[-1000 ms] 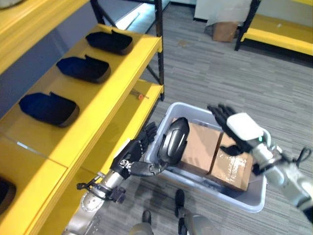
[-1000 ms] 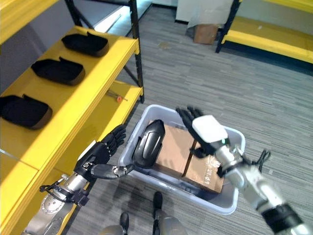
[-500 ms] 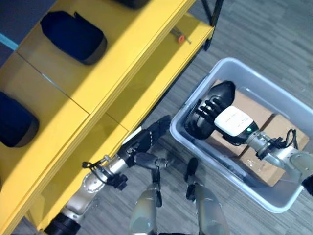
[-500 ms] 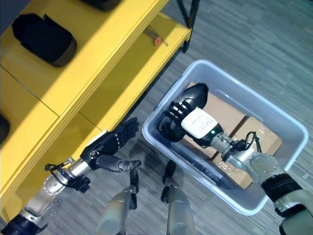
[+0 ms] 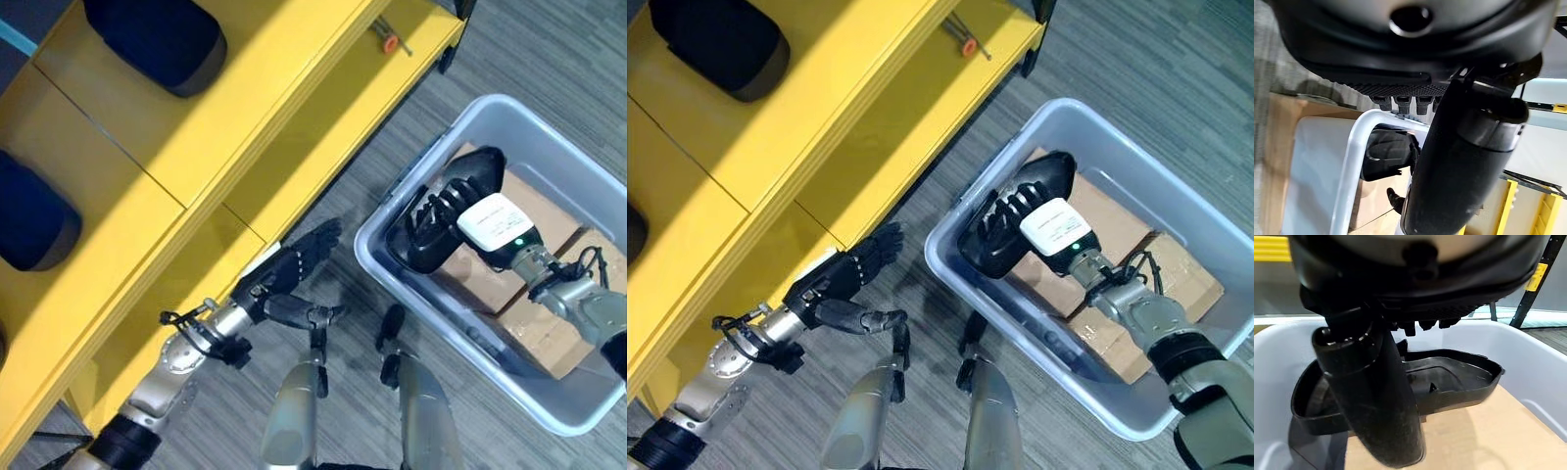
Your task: Move parts from the plastic box to the shelf.
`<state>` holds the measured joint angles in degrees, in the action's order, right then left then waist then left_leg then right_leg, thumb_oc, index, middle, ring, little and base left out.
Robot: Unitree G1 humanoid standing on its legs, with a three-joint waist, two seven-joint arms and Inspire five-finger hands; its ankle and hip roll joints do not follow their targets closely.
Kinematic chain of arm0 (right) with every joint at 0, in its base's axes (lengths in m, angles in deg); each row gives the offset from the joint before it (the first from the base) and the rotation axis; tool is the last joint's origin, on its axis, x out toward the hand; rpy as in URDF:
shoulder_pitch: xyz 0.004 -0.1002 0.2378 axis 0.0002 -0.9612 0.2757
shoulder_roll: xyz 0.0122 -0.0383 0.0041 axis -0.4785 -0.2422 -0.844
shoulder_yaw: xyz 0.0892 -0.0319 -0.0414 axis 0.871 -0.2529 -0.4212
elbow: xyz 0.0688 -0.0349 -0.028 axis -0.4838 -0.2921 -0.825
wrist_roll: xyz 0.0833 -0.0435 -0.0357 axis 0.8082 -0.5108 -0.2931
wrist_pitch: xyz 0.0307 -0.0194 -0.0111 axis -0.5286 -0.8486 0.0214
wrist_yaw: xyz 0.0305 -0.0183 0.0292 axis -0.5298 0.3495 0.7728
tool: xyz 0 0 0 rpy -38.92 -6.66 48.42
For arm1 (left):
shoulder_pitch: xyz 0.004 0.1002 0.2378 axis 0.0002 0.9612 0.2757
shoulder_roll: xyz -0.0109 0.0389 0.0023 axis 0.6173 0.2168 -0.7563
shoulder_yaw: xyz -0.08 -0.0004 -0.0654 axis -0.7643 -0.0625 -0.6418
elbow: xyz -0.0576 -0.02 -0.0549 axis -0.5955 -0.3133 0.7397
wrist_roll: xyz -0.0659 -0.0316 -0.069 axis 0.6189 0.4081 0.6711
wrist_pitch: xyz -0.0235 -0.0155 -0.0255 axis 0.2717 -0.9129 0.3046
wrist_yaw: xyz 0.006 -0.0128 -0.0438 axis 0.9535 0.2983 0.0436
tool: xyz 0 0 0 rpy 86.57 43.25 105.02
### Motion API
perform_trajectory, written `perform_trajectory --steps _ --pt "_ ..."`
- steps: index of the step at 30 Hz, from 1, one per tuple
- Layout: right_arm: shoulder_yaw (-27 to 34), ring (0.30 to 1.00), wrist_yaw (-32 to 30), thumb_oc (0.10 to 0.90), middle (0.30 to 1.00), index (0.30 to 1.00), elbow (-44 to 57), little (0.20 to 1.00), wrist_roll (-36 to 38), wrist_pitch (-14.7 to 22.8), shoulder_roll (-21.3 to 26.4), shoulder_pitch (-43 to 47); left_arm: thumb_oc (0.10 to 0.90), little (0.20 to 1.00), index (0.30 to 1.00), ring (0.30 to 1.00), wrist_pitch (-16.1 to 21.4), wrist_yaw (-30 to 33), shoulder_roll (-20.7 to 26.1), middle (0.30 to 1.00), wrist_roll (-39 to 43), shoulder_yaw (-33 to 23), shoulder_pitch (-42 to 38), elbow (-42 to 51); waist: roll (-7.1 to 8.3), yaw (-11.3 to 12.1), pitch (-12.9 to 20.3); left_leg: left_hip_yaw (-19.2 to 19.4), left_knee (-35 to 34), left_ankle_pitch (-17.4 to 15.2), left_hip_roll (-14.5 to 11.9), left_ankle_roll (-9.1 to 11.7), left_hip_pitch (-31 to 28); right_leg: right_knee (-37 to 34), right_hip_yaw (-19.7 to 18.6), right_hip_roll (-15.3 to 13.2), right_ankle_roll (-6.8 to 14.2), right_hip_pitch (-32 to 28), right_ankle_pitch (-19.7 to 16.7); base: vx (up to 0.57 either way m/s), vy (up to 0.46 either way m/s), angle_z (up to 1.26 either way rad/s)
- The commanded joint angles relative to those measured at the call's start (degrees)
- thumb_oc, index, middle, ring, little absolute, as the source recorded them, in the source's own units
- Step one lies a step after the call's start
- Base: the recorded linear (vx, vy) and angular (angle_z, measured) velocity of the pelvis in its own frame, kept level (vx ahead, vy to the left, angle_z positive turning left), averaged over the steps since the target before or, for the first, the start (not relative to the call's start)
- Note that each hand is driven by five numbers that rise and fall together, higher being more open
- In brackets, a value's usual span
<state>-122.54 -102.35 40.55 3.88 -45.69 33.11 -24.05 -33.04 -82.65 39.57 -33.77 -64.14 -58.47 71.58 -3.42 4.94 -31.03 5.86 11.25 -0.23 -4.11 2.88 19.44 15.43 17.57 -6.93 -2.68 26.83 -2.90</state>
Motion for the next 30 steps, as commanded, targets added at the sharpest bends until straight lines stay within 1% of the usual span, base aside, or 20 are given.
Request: perform_trajectory --steps 1,3,5,12,14,15,16,17,19,20,21,22,24,26,29,30 --pt "-1.1 1.000 -1.9 0.900 1.000 1.000 0.9 1.000 0.9 -6.6 2.6 7.4 0.900 1.000 1.000 1.000 4.5 -1.8 -0.3 1.000 2.2 -2.0 0.5 6.4 -2.25 0.0 1.2 0.9 0.5 0.9 0.0 -0.4 5.0 13.5 -1.4 1.7 2.7 -0.5 15.0 0.00 0.000 0.00" --pt "-1.1 1.000 0.4 0.900 1.000 1.000 1.3 1.000 1.0 -7.8 2.7 7.9 0.900 1.000 1.000 1.000 4.6 -1.5 -0.2 1.000 2.5 -2.1 0.8 6.4 -2.40 0.0 1.2 1.1 0.5 1.0 -0.1 -0.3 5.7 13.9 -1.3 1.7 2.7 0.2 15.2 0.00 0.000 0.00" --pt "-0.8 1.000 2.5 0.900 1.000 1.000 0.7 1.000 2.0 -8.2 2.5 7.9 0.900 1.000 1.000 1.000 4.3 -1.5 -0.6 1.000 2.6 -2.4 0.9 6.5 -2.56 0.0 1.2 1.2 0.6 1.2 -0.2 -0.2 6.7 14.5 -1.2 1.5 2.7 1.2 15.4 0.00 0.000 0.00" --pt "-1.8 1.000 4.2 0.900 1.000 1.000 -2.9 1.000 2.5 -6.7 1.5 7.8 0.900 1.000 1.000 1.000 3.9 -2.7 -1.1 1.000 2.1 -2.6 0.9 6.3 -2.83 0.5 1.2 1.3 0.5 1.5 -0.2 -0.1 8.0 15.4 -0.9 1.3 2.7 2.9 15.6 0.00 -0.010 0.00" --pt "-2.6 1.000 5.6 0.900 1.000 1.000 -3.7 1.000 2.8 -7.1 1.5 8.6 0.900 1.000 1.000 1.000 3.8 -2.6 -0.9 1.000 2.1 -2.4 0.6 6.2 -2.92 0.6 1.2 1.4 0.7 1.5 -0.2 -0.1 8.7 15.8 -0.8 1.2 2.7 3.7 15.6 -0.02 -0.037 0.01" --pt "-3.0 1.000 6.9 0.900 1.000 1.000 -4.0 1.000 3.6 -7.7 1.4 8.9 0.900 1.000 1.000 1.000 3.7 -2.4 -0.8 1.000 2.1 -2.4 0.4 6.0 -2.94 0.7 1.2 1.5 0.8 1.5 -0.2 -0.2 9.0 16.1 -0.7 1.1 2.6 4.0 15.6 0.05 -0.052 -0.01" --pt "-3.7 1.000 8.8 0.900 1.000 1.000 -4.9 1.000 4.9 -8.4 0.9 9.0 0.900 1.000 1.000 1.000 3.4 -2.2 -0.9 1.000 1.7 -2.0 0.8 6.0 -2.67 0.7 1.2 1.3 1.3 0.4 0.2 0.2 8.4 16.9 -1.2 0.6 3.3 3.5 17.0 0.05 -0.065 0.01" --pt "-4.5 1.000 11.5 0.900 1.000 1.000 -5.8 1.000 6.4 -8.4 0.3 10.2 0.900 1.000 1.000 1.000 3.1 -2.1 -0.9 1.000 1.6 -1.9 0.6 6.0 -2.82 0.9 1.2 1.2 1.4 0.6 0.1 0.3 9.2 17.5 -1.1 0.4 3.2 4.4 17.1 0.06 -0.059 0.01" --pt "-5.2 1.000 13.7 0.900 1.000 1.000 -6.7 1.000 6.8 -8.6 -0.3 11.1 0.900 1.000 1.000 1.000 2.7 -1.9 -0.9 1.000 1.5 -1.9 0.5 6.2 -3.06 1.2 1.2 1.0 1.5 0.7 0.1 0.3 9.9 18.1 -1.2 0.3 3.2 5.2 17.2 -0.01 -0.037 0.02" --pt "-5.6 0.838 15.1 0.784 0.838 0.838 -7.4 0.838 7.4 -8.4 -0.7 11.5 0.900 1.000 1.000 1.000 2.5 -1.8 -0.8 1.000 1.5 -2.0 0.5 6.1 -3.18 1.3 1.2 0.8 1.6 0.8 0.1 0.3 10.4 18.5 -1.2 0.2 3.1 5.8 17.3 0.00 -0.029 0.03" --pt "-5.7 0.693 15.6 0.680 0.693 0.693 -7.7 0.693 7.6 -8.2 -0.8 11.7 0.900 1.000 1.000 1.000 2.5 -1.9 -0.8 1.000 1.6 -2.0 0.6 6.1 -3.22 1.4 1.2 0.7 1.7 0.8 0.1 0.3 10.6 18.7 -1.2 0.2 3.1 6.0 17.4 0.00 -0.043 0.05" --pt "-6.6 0.300 18.1 0.400 0.300 0.300 -9.4 0.300 8.7 -7.1 -1.5 12.4 0.900 1.000 1.000 1.000 2.2 -1.9 -0.8 1.000 1.4 -2.2 0.5 5.7 -3.41 1.8 1.2 0.4 2.0 0.8 0.2 0.3 11.6 19.6 -1.2 -0.1 2.9 7.1 17.7 0.01 -0.052 0.05" --pt "-8.2 0.300 18.0 0.400 0.300 0.300 -12.8 0.300 8.2 -6.9 -2.6 13.5 0.900 1.000 1.000 1.000 2.2 -2.2 -0.9 1.000 1.0 -2.2 0.2 5.0 -3.82 2.5 1.2 -0.1 2.9 0.7 0.4 0.0 13.6 21.5 -1.1 -0.5 2.7 9.1 18.2 0.00 -0.077 -0.04" --pt "-8.4 0.300 17.3 0.400 0.300 0.300 -15.8 0.300 8.0 -8.0 -4.0 13.5 0.900 1.000 1.000 1.000 1.7 -3.2 -1.1 1.000 0.6 -2.5 0.4 4.8 -4.21 3.2 1.2 -1.7 4.4 0.4 0.9 -0.3 15.4 23.3 -1.5 -0.6 2.3 10.8 18.6 0.01 -0.063 -0.05" --pt "-8.9 0.300 16.1 0.400 0.300 0.300 -18.3 0.300 8.9 -8.5 -5.0 13.4 0.900 1.000 1.000 1.000 2.7 -3.5 -1.1 1.000 -0.4 -2.0 0.7 4.2 -4.52 3.8 1.2 -2.6 5.4 0.0 1.4 -0.9 16.7 24.5 -1.7 -0.7 2.1 12.0 19.0 0.01 0.015 -0.05" --pt "-7.7 0.300 8.3 0.400 0.300 0.300 -19.9 0.300 11.3 -10.2 -5.4 12.6 0.900 1.000 1.000 1.000 2.4 -1.1 -1.3 1.000 0.1 -1.3 1.0 4.4 -5.47 3.8 1.2 -3.2 6.5 -0.2 2.0 -1.4 18.2 25.9 -2.2 -0.9 1.9 13.5 19.2 0.02 0.074 -0.06"
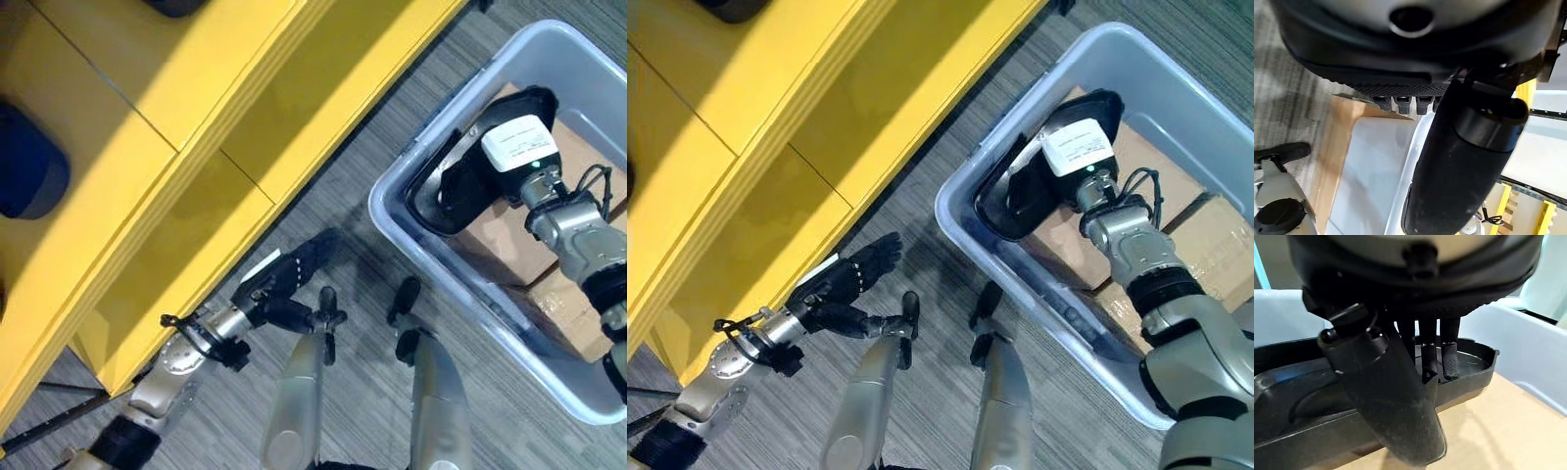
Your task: Move parts from the plastic box to the shelf.
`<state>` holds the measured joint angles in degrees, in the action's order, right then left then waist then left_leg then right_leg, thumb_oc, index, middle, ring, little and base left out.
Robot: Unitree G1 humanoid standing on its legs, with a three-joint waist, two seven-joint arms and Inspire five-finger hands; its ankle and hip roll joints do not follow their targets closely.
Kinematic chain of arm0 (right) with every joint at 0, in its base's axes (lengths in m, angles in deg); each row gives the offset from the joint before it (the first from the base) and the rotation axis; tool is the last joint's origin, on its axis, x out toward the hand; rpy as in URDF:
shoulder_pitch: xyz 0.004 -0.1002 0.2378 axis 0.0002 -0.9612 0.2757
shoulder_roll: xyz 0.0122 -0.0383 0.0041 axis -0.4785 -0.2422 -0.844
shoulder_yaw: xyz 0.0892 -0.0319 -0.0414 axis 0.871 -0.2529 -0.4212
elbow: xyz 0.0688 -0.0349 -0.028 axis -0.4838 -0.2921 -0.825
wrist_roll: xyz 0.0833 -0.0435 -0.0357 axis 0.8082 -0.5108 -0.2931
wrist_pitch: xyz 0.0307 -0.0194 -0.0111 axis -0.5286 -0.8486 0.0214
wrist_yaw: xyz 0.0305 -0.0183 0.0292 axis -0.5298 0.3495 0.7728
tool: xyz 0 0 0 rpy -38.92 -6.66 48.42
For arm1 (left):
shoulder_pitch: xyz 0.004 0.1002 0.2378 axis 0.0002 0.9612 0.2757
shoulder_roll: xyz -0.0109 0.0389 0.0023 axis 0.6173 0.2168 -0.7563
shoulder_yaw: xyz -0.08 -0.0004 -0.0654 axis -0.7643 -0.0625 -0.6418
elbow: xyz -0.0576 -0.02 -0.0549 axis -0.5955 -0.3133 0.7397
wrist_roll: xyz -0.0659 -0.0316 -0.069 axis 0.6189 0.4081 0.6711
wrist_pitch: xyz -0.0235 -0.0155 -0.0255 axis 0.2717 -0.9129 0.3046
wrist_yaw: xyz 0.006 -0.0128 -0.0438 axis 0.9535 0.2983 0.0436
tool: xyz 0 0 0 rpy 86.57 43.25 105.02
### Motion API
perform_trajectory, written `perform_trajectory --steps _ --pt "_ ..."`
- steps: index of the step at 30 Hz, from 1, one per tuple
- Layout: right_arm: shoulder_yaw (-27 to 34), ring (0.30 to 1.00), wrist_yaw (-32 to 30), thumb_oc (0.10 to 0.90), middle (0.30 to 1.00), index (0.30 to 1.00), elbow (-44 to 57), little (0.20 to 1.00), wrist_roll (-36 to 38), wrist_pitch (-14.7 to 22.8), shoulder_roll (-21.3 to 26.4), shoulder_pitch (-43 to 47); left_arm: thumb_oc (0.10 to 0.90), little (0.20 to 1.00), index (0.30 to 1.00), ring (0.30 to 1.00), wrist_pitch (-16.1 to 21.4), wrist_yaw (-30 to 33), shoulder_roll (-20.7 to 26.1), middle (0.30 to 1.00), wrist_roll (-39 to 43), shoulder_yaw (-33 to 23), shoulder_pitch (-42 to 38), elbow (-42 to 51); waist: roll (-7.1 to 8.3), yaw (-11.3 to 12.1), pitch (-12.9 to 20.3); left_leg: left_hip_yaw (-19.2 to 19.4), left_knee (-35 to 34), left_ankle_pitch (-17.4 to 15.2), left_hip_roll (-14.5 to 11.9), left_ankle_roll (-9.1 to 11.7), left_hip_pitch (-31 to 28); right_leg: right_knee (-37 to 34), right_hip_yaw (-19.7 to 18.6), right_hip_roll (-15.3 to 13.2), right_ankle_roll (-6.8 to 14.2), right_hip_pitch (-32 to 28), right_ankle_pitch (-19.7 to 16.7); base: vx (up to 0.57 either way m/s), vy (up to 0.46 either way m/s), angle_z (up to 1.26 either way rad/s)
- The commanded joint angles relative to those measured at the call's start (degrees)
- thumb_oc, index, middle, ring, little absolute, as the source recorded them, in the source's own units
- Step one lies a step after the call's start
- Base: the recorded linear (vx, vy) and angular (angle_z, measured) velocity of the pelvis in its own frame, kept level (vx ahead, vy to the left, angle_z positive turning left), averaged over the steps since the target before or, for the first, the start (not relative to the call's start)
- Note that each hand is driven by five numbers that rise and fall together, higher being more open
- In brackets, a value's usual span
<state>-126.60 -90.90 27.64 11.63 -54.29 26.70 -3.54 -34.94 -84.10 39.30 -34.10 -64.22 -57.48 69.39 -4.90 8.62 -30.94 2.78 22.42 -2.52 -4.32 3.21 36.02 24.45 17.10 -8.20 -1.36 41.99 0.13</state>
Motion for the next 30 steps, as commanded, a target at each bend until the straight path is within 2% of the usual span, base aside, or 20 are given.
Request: perform_trajectory --steps 1,3,5,7,12,15,19,24,26,30 --pt "-2.4 0.300 -4.9 0.400 0.300 0.300 -6.4 0.300 3.1 -2.4 0.4 -9.0 0.900 1.000 1.000 1.000 4.0 0.2 -1.7 1.000 1.9 -1.3 0.5 6.2 -4.19 -0.1 1.1 -0.3 -4.4 2.0 2.4 -1.6 1.7 16.8 -2.1 0.6 0.6 -1.7 16.1 0.01 0.088 0.07" --pt "-1.3 0.300 -8.4 0.400 0.300 0.300 -6.4 0.300 3.3 -1.2 0.2 -10.8 0.900 1.000 1.000 1.000 4.5 -0.8 -2.0 1.000 1.9 -1.5 0.9 6.1 -4.17 -0.4 1.1 -0.5 -4.9 2.1 2.7 -1.7 1.2 15.6 -2.4 1.0 0.5 -2.2 15.8 0.00 0.053 -0.14" --pt "0.7 0.300 -11.7 0.400 0.300 0.300 -3.8 0.300 1.1 2.9 0.2 -13.8 0.900 1.000 1.000 1.000 5.2 -3.3 -2.3 1.000 3.4 -2.5 3.1 7.1 -3.98 -0.8 1.1 -1.1 -5.7 1.8 3.1 -1.8 -1.4 13.3 -3.0 1.7 0.6 -5.1 15.4 -0.02 0.071 0.01" --pt "1.3 0.300 -12.9 0.400 0.300 0.300 -0.9 0.300 -0.2 4.7 1.5 -14.6 0.900 1.000 1.000 1.000 5.4 -4.1 -2.4 1.000 3.5 -3.8 3.5 7.6 -3.71 -0.9 1.1 -0.9 -7.3 3.4 2.6 -2.2 -1.9 11.0 -2.7 2.3 0.3 -5.6 13.3 -0.06 0.057 0.02" --pt "6.1 0.300 -14.4 0.400 0.300 0.300 12.0 0.300 -2.5 6.4 5.5 -21.5 0.900 1.000 1.000 1.000 5.3 -6.0 -2.0 1.000 4.5 -6.9 6.6 9.7 -1.30 -2.9 1.1 -0.8 -12.0 4.0 2.0 -2.0 -9.8 3.1 -4.3 4.1 1.2 -13.7 10.7 0.01 0.033 -0.13" --pt "10.8 0.300 -16.0 0.400 0.300 0.300 19.4 0.300 -5.3 6.7 7.9 -26.8 0.900 1.000 1.000 1.000 4.8 -7.4 -2.3 1.000 4.7 -8.2 7.8 10.1 0.96 -4.3 1.1 -0.6 -14.9 3.9 1.4 -1.8 -17.1 -3.7 -5.4 5.2 2.2 -21.8 8.4 0.02 0.036 -0.18" --pt "14.4 0.300 -16.2 0.400 0.300 0.300 24.0 0.300 -5.7 7.4 9.5 -30.4 0.900 1.000 1.000 1.000 4.5 -8.2 -2.7 1.000 4.3 -8.9 9.0 10.7 2.46 -5.1 1.5 -0.1 -16.7 3.6 1.1 -1.6 -21.7 -8.5 -6.1 5.4 2.7 -27.3 7.0 0.03 0.038 -0.17" --pt "21.9 0.300 -14.4 0.400 0.300 0.300 32.9 0.300 -5.3 8.6 10.5 -38.8 0.900 1.000 1.000 1.000 4.2 -8.7 -3.7 1.000 4.2 -10.1 11.5 11.3 5.01 -6.6 6.4 1.3 -19.5 3.3 0.5 -1.4 -27.4 -15.0 -7.6 5.4 3.8 -33.8 4.6 0.10 0.092 -0.10" --pt "23.4 0.300 -14.1 0.400 0.300 0.300 34.3 0.300 -4.8 8.5 10.6 -40.5 0.900 1.000 1.000 1.000 4.4 -8.6 -3.9 1.000 4.0 -10.3 11.9 11.4 5.45 -6.8 7.5 1.5 -20.1 3.3 0.4 -1.4 -28.3 -16.0 -7.9 5.2 4.1 -34.8 4.0 0.07 0.077 -0.07" --pt "27.2 0.300 -7.1 0.400 0.300 0.300 37.9 0.300 1.3 7.9 10.8 -44.5 0.900 1.000 1.000 1.000 5.4 -6.4 -4.8 1.000 1.8 -10.4 12.1 11.2 6.92 -8.2 12.0 2.9 -22.5 3.3 0.0 -1.3 -32.0 -20.0 -9.0 4.9 5.1 -38.2 2.0 0.09 0.106 -0.13"
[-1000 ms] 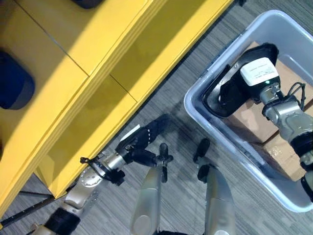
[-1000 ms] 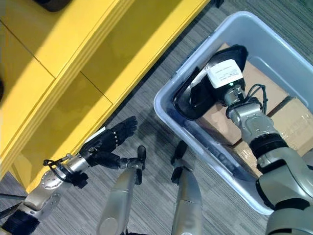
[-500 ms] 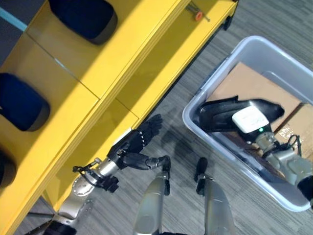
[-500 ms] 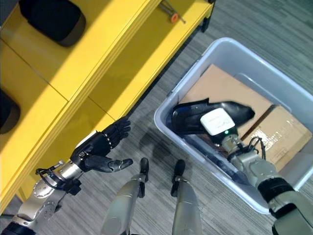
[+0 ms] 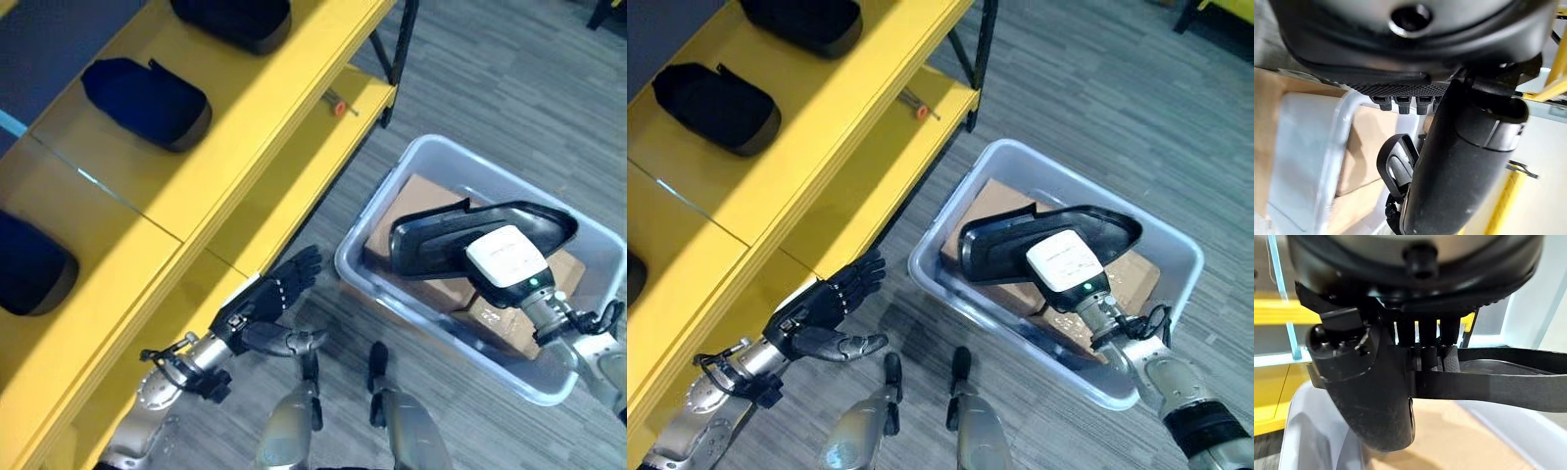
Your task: Move parts from the plastic box to the shelf.
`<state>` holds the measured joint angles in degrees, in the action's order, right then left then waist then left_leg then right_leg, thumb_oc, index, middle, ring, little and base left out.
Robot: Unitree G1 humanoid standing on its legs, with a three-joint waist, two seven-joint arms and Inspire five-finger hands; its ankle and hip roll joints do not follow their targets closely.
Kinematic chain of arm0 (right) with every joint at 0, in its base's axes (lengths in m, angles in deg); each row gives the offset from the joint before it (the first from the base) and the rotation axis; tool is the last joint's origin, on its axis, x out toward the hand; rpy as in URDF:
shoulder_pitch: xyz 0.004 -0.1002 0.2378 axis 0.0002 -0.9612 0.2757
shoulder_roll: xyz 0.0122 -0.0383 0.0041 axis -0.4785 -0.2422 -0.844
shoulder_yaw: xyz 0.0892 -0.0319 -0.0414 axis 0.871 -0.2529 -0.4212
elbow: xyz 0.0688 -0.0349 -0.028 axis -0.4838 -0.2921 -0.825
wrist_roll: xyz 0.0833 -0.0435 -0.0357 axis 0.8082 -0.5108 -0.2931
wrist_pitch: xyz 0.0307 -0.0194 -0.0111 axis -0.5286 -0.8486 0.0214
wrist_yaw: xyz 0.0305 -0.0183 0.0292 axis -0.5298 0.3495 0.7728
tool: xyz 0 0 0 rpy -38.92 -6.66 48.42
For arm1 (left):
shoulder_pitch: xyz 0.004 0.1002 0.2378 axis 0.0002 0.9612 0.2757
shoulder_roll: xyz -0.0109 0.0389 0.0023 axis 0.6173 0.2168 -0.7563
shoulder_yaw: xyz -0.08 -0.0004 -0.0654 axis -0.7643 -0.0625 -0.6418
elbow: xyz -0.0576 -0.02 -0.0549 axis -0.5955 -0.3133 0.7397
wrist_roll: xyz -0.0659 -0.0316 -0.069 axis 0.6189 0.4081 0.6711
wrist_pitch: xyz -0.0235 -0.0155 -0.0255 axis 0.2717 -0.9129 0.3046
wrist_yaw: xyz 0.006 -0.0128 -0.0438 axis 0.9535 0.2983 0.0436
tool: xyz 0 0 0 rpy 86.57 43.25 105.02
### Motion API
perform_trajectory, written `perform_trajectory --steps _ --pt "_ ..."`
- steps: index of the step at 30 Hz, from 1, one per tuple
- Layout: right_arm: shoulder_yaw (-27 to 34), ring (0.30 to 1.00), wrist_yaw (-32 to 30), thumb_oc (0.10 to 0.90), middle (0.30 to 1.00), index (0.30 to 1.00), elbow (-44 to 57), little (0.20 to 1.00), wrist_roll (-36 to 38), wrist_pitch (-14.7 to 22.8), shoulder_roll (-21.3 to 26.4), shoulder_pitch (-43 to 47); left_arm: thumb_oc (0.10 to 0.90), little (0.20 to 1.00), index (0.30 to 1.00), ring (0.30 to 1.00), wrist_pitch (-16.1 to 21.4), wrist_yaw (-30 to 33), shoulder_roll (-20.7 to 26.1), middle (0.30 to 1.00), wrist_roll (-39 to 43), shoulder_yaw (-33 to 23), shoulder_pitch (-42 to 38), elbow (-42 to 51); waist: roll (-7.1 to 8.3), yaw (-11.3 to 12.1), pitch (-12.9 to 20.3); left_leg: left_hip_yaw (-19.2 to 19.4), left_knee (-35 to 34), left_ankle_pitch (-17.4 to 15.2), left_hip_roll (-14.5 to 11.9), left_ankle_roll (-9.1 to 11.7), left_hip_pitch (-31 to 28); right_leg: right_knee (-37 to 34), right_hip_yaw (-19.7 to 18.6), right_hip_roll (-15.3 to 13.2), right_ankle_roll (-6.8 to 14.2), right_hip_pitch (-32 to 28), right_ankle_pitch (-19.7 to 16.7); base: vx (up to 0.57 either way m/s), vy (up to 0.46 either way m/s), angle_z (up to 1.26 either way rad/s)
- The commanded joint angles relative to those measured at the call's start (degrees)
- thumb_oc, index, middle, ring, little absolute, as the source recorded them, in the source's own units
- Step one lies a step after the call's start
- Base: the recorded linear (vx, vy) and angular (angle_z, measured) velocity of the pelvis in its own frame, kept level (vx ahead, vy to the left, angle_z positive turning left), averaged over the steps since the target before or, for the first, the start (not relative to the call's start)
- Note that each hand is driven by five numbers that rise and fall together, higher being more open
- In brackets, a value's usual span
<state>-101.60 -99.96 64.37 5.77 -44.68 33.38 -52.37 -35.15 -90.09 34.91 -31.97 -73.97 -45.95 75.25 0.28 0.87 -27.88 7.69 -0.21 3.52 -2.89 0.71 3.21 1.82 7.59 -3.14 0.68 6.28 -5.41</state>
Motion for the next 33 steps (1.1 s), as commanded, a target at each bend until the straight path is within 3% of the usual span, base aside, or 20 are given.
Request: perform_trajectory --steps 1,3,4,5,9,10,13,16,19,23,26,28,33 --pt "2.7 0.300 3.9 0.400 0.300 0.300 1.6 0.300 10.2 -1.6 4.2 3.8 0.900 1.000 1.000 1.000 5.1 0.6 -0.5 1.000 -1.0 -0.6 0.6 5.2 1.99 -0.6 9.8 -1.6 -0.5 -2.7 -1.4 1.2 0.1 1.8 0.5 -0.2 3.2 -3.3 7.2 0.04 0.064 -0.09" --pt "2.9 0.300 6.3 0.400 0.300 0.300 2.0 0.300 13.9 -0.9 4.1 3.6 0.900 1.000 1.000 1.000 4.9 1.7 -0.7 1.000 -1.7 -0.5 0.3 5.0 2.24 -0.8 10.7 -1.3 -1.0 -2.7 -1.5 1.3 -0.8 1.1 0.5 -0.4 3.4 -4.0 6.9 0.06 0.072 -0.15" --pt "3.6 0.300 10.8 0.400 0.300 0.300 2.9 0.300 20.1 0.2 3.6 3.0 0.900 1.000 1.000 1.000 4.7 2.7 -1.5 1.000 -3.0 -0.1 -0.7 4.5 2.68 -1.3 12.5 -0.6 -1.8 -2.6 -1.7 1.3 -2.6 -0.1 0.6 -0.6 3.7 -5.6 6.3 0.14 0.135 -0.26" --pt "4.9 0.300 17.6 0.400 0.300 0.300 4.1 0.300 25.0 1.1 3.6 2.6 0.900 1.000 1.000 1.000 5.7 4.0 -1.8 1.000 -5.9 0.0 -1.5 4.1 2.97 -2.0 14.1 0.1 -2.5 -2.8 -1.9 1.4 -4.3 -1.3 0.3 -0.8 4.0 -6.8 5.7 0.12 0.123 -0.15" --pt "6.1 0.300 25.7 0.400 0.300 0.300 7.3 0.300 32.1 -0.3 3.7 1.9 0.900 1.000 1.000 1.000 9.7 9.4 -2.1 1.000 -11.0 0.0 -2.8 4.4 3.28 -2.9 15.3 0.8 -3.5 -2.9 -1.9 1.4 -6.1 -2.5 -0.3 -1.0 4.3 -7.9 4.9 0.03 0.063 -0.07" --pt "6.3 0.300 30.5 0.400 0.300 0.300 9.6 0.300 36.7 -2.6 3.2 2.1 0.900 1.000 1.000 1.000 12.4 13.7 -2.4 1.000 -13.9 -0.3 -4.2 4.8 3.62 -3.5 16.1 1.3 -3.9 -3.1 -1.9 1.4 -6.9 -3.0 -0.8 -1.1 4.4 -8.4 4.7 -0.01 0.054 -0.17" --pt "6.4 0.300 36.4 0.400 0.300 0.300 12.3 0.300 41.0 -4.7 1.9 2.7 0.900 1.000 1.000 1.000 16.0 22.0 -3.0 1.000 -22.6 -0.8 -7.5 4.1 4.25 -4.5 17.0 2.0 -4.3 -3.5 -1.8 1.3 -8.1 -3.7 -1.5 -1.2 4.6 -9.2 4.4 -0.01 0.042 -0.12" --pt "5.6 0.300 42.1 0.400 0.300 0.300 14.2 0.300 47.0 -7.4 1.0 4.7 0.900 1.000 1.000 1.000 21.9 35.6 -2.9 1.000 -38.4 -1.0 -11.8 2.8 4.92 -5.5 18.1 2.6 -4.7 -4.0 -1.9 1.3 -9.2 -4.4 -2.4 -1.1 4.9 -10.0 4.2 -0.03 0.030 -0.09" --pt "4.0 0.300 44.6 0.400 0.300 0.300 15.2 0.300 49.3 -8.2 1.2 8.2 0.900 1.000 1.000 1.000 26.1 43.7 -0.3 1.000 -52.0 0.6 -16.7 1.0 5.49 -6.4 19.2 3.6 -4.8 -4.4 -2.2 1.5 -10.0 -5.2 -2.8 -1.1 5.3 -10.5 3.5 -0.02 0.025 -0.16" --pt "2.3 0.300 46.3 0.400 0.300 0.300 16.2 0.300 50.4 -8.3 1.9 11.7 0.900 1.000 1.000 1.000 27.2 46.4 1.2 1.000 -56.4 3.2 -19.6 0.3 5.62 -7.0 19.8 4.2 -4.8 -4.7 -2.2 1.6 -10.6 -6.0 -3.4 -1.0 5.6 -10.8 2.8 -0.02 0.028 -0.08" --pt "0.5 0.300 48.8 0.400 0.300 0.300 16.9 0.300 52.8 -8.5 2.9 15.9 0.900 1.000 1.000 1.000 29.8 51.0 2.4 1.000 -64.7 5.8 -21.7 -0.8 5.79 -7.5 20.3 4.7 -4.8 -5.1 -2.2 1.6 -11.1 -6.5 -4.1 -0.9 5.9 -11.0 2.4 -0.02 0.027 -0.23" --pt "-1.2 0.300 51.1 0.400 0.300 0.300 18.0 0.300 53.2 -8.9 3.9 19.5 0.900 1.000 1.000 1.000 32.0 59.0 4.7 1.000 -75.0 9.4 -24.7 -2.7 5.73 -8.1 21.0 5.4 -4.8 -5.6 -2.2 1.7 -11.5 -6.7 -4.9 -0.8 6.2 -11.0 2.1 -0.01 0.037 -0.07" --pt "-4.0 0.300 51.5 0.400 0.300 0.300 17.8 0.300 51.8 -10.8 5.2 24.8 0.900 1.000 1.000 1.000 32.2 57.4 7.0 1.000 -75.4 14.0 -26.7 -5.0 5.23 -8.7 21.4 6.1 -4.8 -5.9 -2.1 1.5 -11.9 -6.8 -6.0 -0.7 6.5 -10.8 1.9 -0.01 0.036 -0.14"
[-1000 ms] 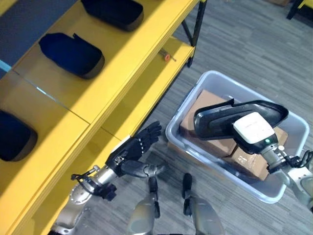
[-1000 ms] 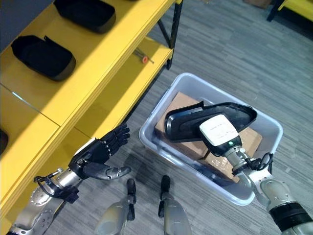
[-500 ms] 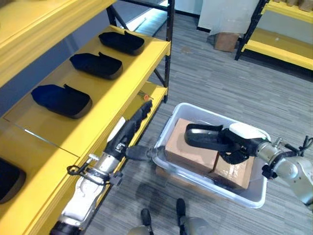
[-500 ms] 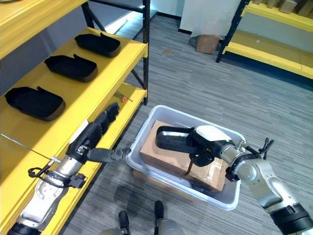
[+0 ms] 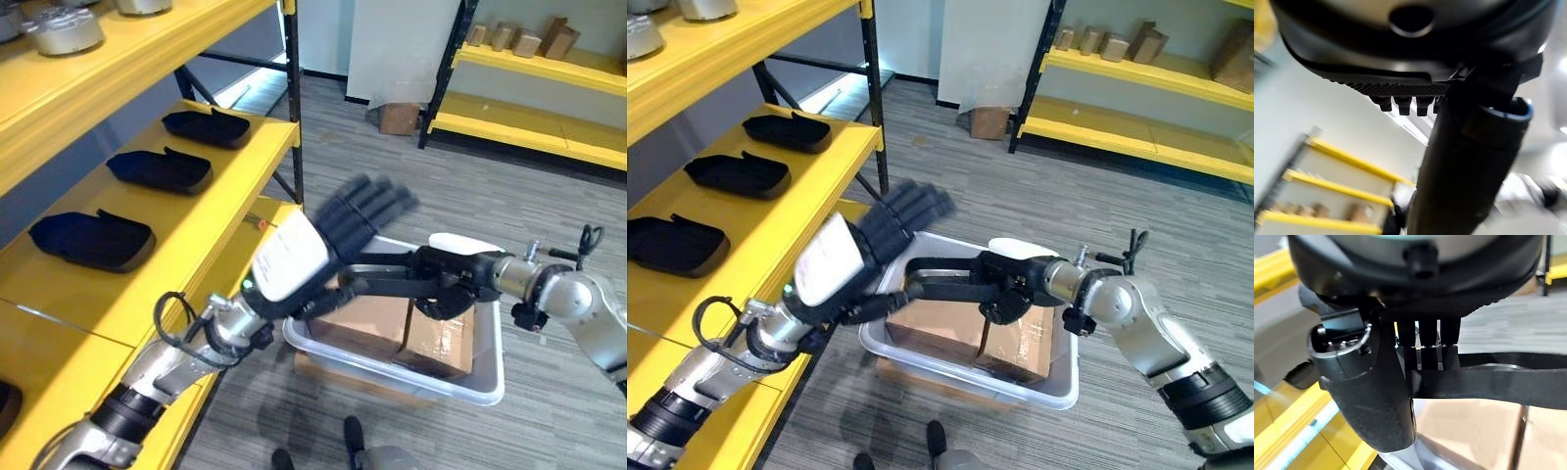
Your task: Move parts from the plastic box to the shelf.
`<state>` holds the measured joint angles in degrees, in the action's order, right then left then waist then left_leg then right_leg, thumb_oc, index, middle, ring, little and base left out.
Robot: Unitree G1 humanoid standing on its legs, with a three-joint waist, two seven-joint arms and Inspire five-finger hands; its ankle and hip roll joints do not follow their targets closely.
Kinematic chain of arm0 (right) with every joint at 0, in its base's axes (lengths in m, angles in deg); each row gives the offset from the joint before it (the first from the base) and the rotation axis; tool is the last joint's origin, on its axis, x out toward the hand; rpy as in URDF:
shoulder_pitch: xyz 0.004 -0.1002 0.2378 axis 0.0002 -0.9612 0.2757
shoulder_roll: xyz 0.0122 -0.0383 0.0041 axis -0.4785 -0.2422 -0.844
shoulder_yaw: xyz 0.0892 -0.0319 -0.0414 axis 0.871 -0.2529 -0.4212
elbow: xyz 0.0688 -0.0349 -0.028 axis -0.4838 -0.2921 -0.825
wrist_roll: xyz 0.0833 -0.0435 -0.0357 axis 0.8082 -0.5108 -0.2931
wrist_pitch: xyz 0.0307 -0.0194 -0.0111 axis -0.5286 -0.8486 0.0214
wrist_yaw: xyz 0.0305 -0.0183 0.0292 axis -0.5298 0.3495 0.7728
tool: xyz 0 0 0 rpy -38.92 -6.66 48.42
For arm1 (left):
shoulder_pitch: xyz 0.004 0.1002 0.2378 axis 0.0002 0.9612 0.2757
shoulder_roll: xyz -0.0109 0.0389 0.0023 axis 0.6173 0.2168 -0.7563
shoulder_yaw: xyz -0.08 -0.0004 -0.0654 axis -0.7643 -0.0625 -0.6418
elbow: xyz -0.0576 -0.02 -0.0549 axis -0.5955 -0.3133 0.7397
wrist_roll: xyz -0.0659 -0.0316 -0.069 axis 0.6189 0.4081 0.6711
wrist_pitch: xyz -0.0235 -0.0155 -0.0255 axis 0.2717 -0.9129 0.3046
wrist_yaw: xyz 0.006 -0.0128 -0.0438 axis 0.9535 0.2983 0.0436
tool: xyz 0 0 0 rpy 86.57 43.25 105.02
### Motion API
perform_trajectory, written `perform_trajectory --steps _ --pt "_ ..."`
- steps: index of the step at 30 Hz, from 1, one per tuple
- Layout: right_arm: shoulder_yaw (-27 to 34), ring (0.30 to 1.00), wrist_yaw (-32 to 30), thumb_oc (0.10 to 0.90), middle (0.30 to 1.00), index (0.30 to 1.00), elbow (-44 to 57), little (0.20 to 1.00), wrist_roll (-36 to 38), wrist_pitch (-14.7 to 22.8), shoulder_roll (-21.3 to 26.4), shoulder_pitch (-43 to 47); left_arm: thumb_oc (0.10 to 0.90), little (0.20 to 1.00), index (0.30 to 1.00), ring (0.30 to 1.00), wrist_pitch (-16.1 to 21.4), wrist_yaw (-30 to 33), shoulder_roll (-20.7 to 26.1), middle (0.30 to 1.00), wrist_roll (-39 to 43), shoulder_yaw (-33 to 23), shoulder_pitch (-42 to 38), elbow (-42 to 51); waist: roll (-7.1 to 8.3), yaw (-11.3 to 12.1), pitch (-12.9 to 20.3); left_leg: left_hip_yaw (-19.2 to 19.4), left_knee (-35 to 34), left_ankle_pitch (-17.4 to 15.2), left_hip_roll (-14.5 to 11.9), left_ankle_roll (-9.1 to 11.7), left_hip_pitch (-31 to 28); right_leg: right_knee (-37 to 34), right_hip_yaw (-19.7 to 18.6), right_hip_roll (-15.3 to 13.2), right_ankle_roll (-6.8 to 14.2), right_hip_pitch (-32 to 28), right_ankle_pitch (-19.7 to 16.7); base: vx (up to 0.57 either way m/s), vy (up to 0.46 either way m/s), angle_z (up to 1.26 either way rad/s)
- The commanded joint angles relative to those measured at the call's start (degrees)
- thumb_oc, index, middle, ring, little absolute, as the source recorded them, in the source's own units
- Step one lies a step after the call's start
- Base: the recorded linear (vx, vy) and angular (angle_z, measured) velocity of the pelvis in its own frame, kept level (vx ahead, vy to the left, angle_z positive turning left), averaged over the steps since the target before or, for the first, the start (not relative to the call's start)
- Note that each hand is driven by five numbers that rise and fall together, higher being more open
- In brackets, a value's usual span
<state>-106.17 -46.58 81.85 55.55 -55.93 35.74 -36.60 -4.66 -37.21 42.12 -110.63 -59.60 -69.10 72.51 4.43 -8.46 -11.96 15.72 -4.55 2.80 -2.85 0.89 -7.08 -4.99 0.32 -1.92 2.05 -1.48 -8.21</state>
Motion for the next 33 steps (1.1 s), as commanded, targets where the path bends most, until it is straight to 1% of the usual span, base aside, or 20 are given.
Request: perform_trajectory --steps 1,2,4,5,7,9,10,12,13,15,16,17,18,19,20,21,26,28,29,33 --pt "0.2 0.300 -1.9 0.400 0.300 0.300 0.0 0.300 1.7 0.0 3.2 9.8 0.900 1.000 1.000 1.000 1.9 3.5 0.3 1.000 3.7 0.1 -3.5 -2.6 0.96 0.6 5.6 -1.8 -0.4 -5.3 -2.0 1.3 -1.7 0.0 1.2 -1.9 5.2 -3.0 4.7 -0.01 0.049 -0.07" --pt "-0.4 0.300 -2.1 0.400 0.300 0.300 -0.6 0.300 1.2 -0.4 3.5 10.9 0.900 1.000 1.000 1.000 2.2 1.5 1.1 1.000 4.8 0.8 -3.5 -3.0 0.79 0.6 5.7 -1.6 -0.4 -5.4 -2.0 1.3 -1.8 0.0 1.0 -1.9 5.2 -3.0 4.8 0.00 0.035 -0.03" --pt "-0.6 0.300 -2.1 0.400 0.300 0.300 -1.2 0.300 1.1 -0.3 3.6 11.6 0.900 1.000 1.000 1.000 2.2 0.0 1.6 1.000 6.2 0.9 -3.3 -3.2 0.68 0.6 5.6 -1.5 -0.4 -5.4 -2.0 1.3 -1.8 0.0 0.9 -1.9 5.3 -3.0 4.8 0.00 0.009 -0.02" --pt "-0.6 0.300 -2.1 0.400 0.300 0.300 -1.9 0.300 1.0 0.0 4.1 12.1 0.900 1.000 1.000 1.000 2.2 -2.4 2.7 1.000 7.4 1.0 -2.7 -3.4 0.49 0.6 5.7 -1.4 -0.4 -5.4 -1.9 1.2 -1.9 0.0 0.8 -2.0 5.4 -3.0 4.7 0.00 0.020 -0.08" --pt "-0.4 0.300 -2.6 0.400 0.300 0.300 -2.4 0.300 1.6 0.1 5.1 12.7 0.900 1.000 1.000 1.000 2.2 -4.1 4.4 1.000 8.2 0.6 -1.2 -3.7 0.22 0.6 5.8 -1.2 -0.4 -5.4 -2.0 1.3 -2.0 0.0 0.7 -2.1 5.6 -2.8 4.6 0.00 0.026 -0.08" --pt "0.7 0.300 -1.1 0.400 0.300 0.300 -2.5 0.300 1.6 0.4 6.1 13.0 0.900 1.000 1.000 1.000 1.8 -5.2 6.9 1.000 9.7 -1.1 1.3 -4.7 -0.22 0.7 5.8 -0.8 -0.4 -5.4 -2.0 1.3 -2.1 0.0 0.6 -2.2 5.8 -2.7 4.6 0.01 0.042 -0.07" --pt "1.5 0.300 -0.5 0.400 0.300 0.300 -2.7 0.300 1.3 1.0 6.6 12.4 0.900 1.000 1.000 1.000 2.1 -4.1 8.1 1.000 8.5 -2.9 3.3 -5.5 -0.40 0.8 5.7 -0.7 -0.4 -5.4 -2.0 1.3 -2.1 0.0 0.7 -2.3 5.8 -2.6 4.6 0.00 0.045 -0.06" --pt "1.9 0.300 -0.2 0.400 0.300 0.300 -2.5 0.300 1.4 0.9 7.0 11.9 0.900 1.000 1.000 1.000 2.0 -3.0 8.8 1.000 7.9 -4.5 4.8 -6.2 -0.54 0.9 5.7 -0.6 -0.4 -5.5 -1.9 1.3 -2.1 0.0 0.8 -2.3 5.8 -2.5 4.7 0.00 0.016 -0.01" --pt "2.3 0.300 0.5 0.400 0.300 0.300 -2.5 0.300 1.8 0.8 7.3 11.5 0.900 1.000 1.000 1.000 0.9 -0.7 9.5 1.000 5.4 -6.1 6.3 -6.3 -0.65 1.1 5.6 -0.7 -0.4 -5.4 -1.9 1.3 -2.1 0.0 0.9 -2.3 5.7 -2.6 4.7 0.00 0.000 0.00" --pt "2.5 0.300 1.0 0.400 0.300 0.300 -2.2 0.300 2.3 0.7 7.9 11.1 0.900 1.000 1.000 1.000 0.4 3.7 10.4 1.000 1.5 -7.7 7.7 -7.2 -0.67 1.2 5.7 -0.7 -0.4 -5.4 -1.8 1.3 -2.0 0.0 1.1 -2.4 5.7 -2.5 4.7 0.00 0.000 0.00" --pt "2.7 0.300 2.0 0.400 0.300 0.300 -1.7 0.300 2.2 0.8 8.5 10.6 0.900 1.000 1.000 1.000 -1.0 9.3 11.7 1.000 -2.9 -10.0 8.6 -8.2 -0.68 1.4 5.7 -0.7 -0.4 -5.4 -1.8 1.3 -1.9 0.0 1.3 -2.5 5.7 -2.4 4.7 0.00 0.000 0.00" --pt "2.6 0.300 2.7 0.400 0.300 0.300 -1.4 0.300 2.6 1.0 8.7 10.5 0.900 1.000 1.000 1.000 -1.7 12.3 12.2 1.000 -4.7 -10.9 8.8 -8.9 -0.59 1.5 5.7 -0.7 -0.4 -5.4 -1.8 1.3 -1.9 0.0 1.4 -2.5 5.7 -2.3 4.7 0.00 0.000 0.00" --pt "2.7 0.300 3.0 0.400 0.300 0.300 -1.1 0.300 3.1 1.2 8.9 10.3 0.900 1.000 1.000 1.000 -2.1 13.8 12.5 1.000 -5.2 -11.5 8.9 -9.4 -0.55 1.5 5.7 -0.7 -0.4 -5.3 -1.8 1.3 -1.8 0.0 1.5 -2.5 5.8 -2.3 4.7 0.00 0.000 0.00" --pt "2.7 0.300 3.0 0.400 0.300 0.300 -1.1 0.300 3.1 1.2 8.9 10.3 0.900 1.000 1.000 1.000 -2.1 13.8 12.5 1.000 -5.2 -11.5 8.9 -9.4 -0.55 1.5 5.7 -0.7 -0.4 -5.3 -1.8 1.3 -1.8 0.0 1.5 -2.5 5.8 -2.3 4.7 0.00 0.000 0.00" --pt "3.3 0.300 4.3 0.400 0.300 0.300 1.0 0.300 4.4 1.8 9.3 8.9 0.900 1.000 1.000 1.000 -2.9 17.8 12.8 1.000 -7.1 -13.7 8.9 -11.0 -0.32 1.3 5.8 -0.8 -0.4 -5.4 -1.8 1.1 -1.8 0.0 1.4 -2.6 5.8 -2.2 4.6 0.00 0.000 0.00" --pt "3.6 0.300 4.9 0.400 0.300 0.300 2.2 0.300 4.8 1.6 9.1 8.3 0.900 1.000 1.000 1.000 -2.7 19.2 12.6 1.000 -8.1 -14.3 9.0 -11.7 -0.24 1.3 5.8 -0.7 -0.4 -5.4 -1.8 1.1 -1.7 0.0 1.4 -2.6 5.8 -2.1 4.6 0.00 0.000 0.00" --pt "4.6 0.300 6.0 0.400 0.300 0.300 5.2 0.300 4.8 1.0 8.9 6.7 0.900 1.000 1.000 1.000 -2.0 20.6 12.0 1.000 -9.4 -15.1 8.9 -12.7 -0.03 1.1 5.8 -0.8 -0.4 -5.5 -1.7 1.1 -1.7 0.0 1.2 -2.5 5.8 -2.0 4.5 0.00 0.000 0.00" --pt "3.8 0.300 7.9 0.400 0.300 0.300 7.1 0.300 5.3 1.4 8.3 6.0 0.900 1.000 1.000 1.000 -2.8 23.9 11.3 1.000 -10.1 -15.3 8.3 -12.7 0.26 1.0 5.8 -0.8 -0.4 -5.6 -1.7 1.0 -1.7 0.0 1.1 -2.5 5.8 -1.9 4.4 0.00 0.000 0.00" --pt "3.6 0.300 8.3 0.400 0.300 0.300 8.7 0.300 5.4 1.4 7.9 5.3 0.900 1.000 1.000 1.000 -2.8 23.9 10.5 1.000 -8.8 -15.0 7.5 -12.8 0.38 0.8 5.8 -0.8 -0.4 -5.6 -1.7 0.9 -1.7 0.0 0.9 -2.5 5.8 -1.9 4.3 0.00 0.000 0.00" --pt "4.2 0.300 8.3 0.400 0.300 0.300 10.6 0.300 6.1 1.8 7.0 3.8 0.900 1.000 1.000 1.000 -2.1 22.5 9.6 1.000 -8.8 -13.9 6.0 -11.8 0.53 0.4 5.8 -0.8 -0.4 -5.7 -1.7 0.9 -1.8 0.0 0.5 -2.4 5.8 -1.8 4.3 0.00 0.000 0.00"
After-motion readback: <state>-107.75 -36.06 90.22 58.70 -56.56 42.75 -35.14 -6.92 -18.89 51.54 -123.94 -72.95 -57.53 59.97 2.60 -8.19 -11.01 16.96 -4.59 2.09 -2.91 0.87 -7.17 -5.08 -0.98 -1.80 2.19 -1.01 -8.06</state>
